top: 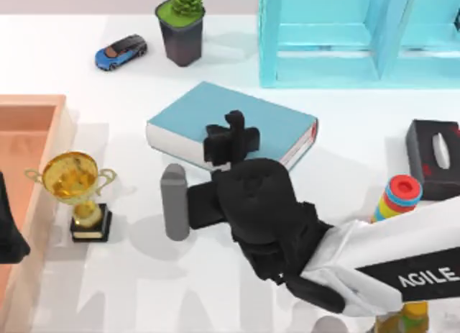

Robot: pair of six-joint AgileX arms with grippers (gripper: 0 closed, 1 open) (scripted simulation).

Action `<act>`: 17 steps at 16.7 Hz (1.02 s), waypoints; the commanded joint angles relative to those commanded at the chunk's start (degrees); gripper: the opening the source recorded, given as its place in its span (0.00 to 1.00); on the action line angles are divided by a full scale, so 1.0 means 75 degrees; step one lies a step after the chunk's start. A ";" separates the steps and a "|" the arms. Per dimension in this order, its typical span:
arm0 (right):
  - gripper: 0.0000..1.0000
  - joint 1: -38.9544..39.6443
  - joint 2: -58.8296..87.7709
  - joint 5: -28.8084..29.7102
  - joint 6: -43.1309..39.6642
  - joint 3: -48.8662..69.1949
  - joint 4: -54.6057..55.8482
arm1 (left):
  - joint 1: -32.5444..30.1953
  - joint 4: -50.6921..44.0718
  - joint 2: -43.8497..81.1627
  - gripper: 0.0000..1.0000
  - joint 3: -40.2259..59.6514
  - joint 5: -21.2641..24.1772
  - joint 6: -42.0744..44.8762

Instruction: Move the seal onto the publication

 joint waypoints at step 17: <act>0.00 -0.0085 0.0686 -0.0167 0.0032 -0.0017 0.1142 | 0.0000 0.0000 0.0000 1.00 0.0000 0.0000 0.0000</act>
